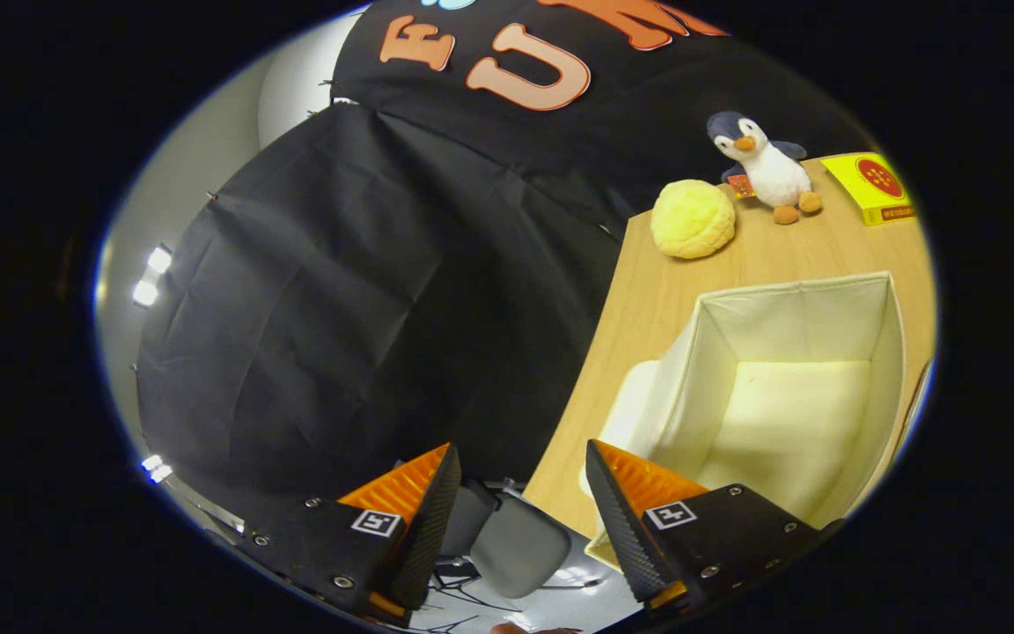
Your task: Open the storage box then place both shoes into the box .Put the left shoe in first, then the right shoe, with the right side of both shoes facing outward in a uniform manner.
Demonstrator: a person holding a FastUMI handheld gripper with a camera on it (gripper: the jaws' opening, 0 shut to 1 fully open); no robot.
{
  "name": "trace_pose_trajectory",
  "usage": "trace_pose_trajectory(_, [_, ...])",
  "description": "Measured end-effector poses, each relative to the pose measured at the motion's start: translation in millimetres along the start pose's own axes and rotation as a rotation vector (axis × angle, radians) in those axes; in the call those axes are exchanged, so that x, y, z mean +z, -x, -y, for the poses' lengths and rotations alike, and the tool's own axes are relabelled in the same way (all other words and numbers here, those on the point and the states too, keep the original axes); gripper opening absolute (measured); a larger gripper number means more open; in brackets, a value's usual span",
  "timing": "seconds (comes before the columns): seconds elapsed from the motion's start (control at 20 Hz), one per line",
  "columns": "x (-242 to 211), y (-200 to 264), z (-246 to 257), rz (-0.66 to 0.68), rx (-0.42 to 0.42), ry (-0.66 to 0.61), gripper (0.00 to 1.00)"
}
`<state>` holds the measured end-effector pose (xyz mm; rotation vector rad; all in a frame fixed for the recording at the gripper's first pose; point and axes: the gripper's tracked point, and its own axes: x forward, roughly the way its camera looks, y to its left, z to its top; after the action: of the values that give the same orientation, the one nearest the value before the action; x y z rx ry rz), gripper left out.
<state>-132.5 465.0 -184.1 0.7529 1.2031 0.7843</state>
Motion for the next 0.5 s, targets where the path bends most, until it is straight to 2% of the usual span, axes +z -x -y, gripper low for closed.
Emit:
trace_pose_trajectory(0.25, [-5,38,38,0.001,-0.085,0.053,0.94])
trace_pose_trajectory(0.4, [-1,67,57,0.035,-0.118,0.054,0.94])
trace_pose_trajectory(0.5, [-1,87,68,0.052,-0.118,0.009,0.94])
